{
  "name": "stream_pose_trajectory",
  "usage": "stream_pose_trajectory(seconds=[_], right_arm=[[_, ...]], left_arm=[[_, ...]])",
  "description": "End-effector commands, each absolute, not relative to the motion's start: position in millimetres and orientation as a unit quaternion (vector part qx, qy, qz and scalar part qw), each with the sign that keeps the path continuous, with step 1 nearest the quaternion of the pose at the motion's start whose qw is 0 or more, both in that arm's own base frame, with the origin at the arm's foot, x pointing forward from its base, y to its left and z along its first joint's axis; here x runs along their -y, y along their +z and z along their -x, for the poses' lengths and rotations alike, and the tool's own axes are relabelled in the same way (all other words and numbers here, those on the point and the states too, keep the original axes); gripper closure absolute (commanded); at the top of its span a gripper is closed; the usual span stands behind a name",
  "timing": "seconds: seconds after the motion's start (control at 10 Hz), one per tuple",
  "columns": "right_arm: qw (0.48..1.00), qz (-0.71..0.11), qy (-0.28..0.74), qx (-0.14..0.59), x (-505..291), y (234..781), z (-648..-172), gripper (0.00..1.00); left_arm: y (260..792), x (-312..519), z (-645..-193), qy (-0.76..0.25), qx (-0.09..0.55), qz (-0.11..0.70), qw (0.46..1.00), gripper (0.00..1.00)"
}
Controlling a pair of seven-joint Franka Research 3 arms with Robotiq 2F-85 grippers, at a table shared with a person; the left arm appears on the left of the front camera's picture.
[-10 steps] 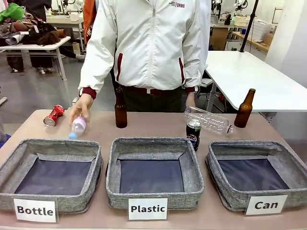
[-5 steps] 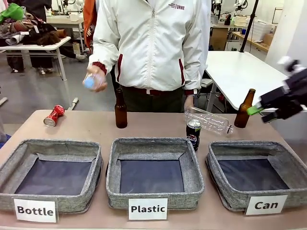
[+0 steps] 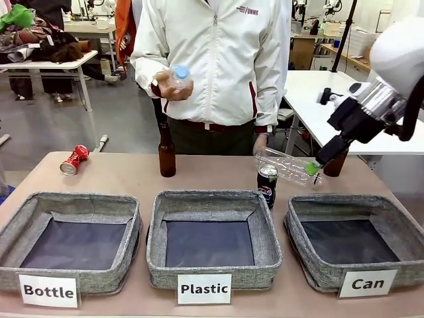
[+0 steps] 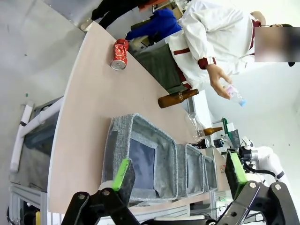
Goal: Sort the can waste into the basket.
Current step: Pick up the can waste from the table and place it in the right Fabric basket.
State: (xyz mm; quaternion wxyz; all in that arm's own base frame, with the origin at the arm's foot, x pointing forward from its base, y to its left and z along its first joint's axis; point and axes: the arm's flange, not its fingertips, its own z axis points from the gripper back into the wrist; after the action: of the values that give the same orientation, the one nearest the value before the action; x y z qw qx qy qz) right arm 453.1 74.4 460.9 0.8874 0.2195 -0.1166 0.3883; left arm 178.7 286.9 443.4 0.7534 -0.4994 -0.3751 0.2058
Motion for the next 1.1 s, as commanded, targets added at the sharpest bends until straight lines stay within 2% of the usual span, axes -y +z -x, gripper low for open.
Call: stream_pose_trajectory(seconds=[0.0, 0.2, 0.4, 0.6, 0.7, 1.0], right_arm=[[0.903, -0.22, 0.353, 0.111, -68, 462, -456, 0.0], [0.903, -0.22, 0.353, 0.111, -68, 462, -456, 0.0], [0.87, -0.213, 0.428, 0.122, -71, 445, -459, 0.0], [0.835, -0.254, 0.447, 0.198, -38, 434, -448, 0.0], [0.821, -0.277, 0.424, 0.263, -13, 434, -435, 0.0], [0.809, -0.298, 0.334, 0.38, 72, 432, -365, 0.0]], left_arm=[[445, -289, -180, 0.196, 0.386, 0.501, 0.749, 0.0], [445, -289, -180, 0.196, 0.386, 0.501, 0.749, 0.0], [445, -289, -180, 0.196, 0.386, 0.501, 0.749, 0.0], [445, -289, -180, 0.196, 0.386, 0.501, 0.749, 0.0], [445, -289, -180, 0.196, 0.386, 0.501, 0.749, 0.0], [445, -289, -180, 0.196, 0.386, 0.501, 0.749, 0.0]])
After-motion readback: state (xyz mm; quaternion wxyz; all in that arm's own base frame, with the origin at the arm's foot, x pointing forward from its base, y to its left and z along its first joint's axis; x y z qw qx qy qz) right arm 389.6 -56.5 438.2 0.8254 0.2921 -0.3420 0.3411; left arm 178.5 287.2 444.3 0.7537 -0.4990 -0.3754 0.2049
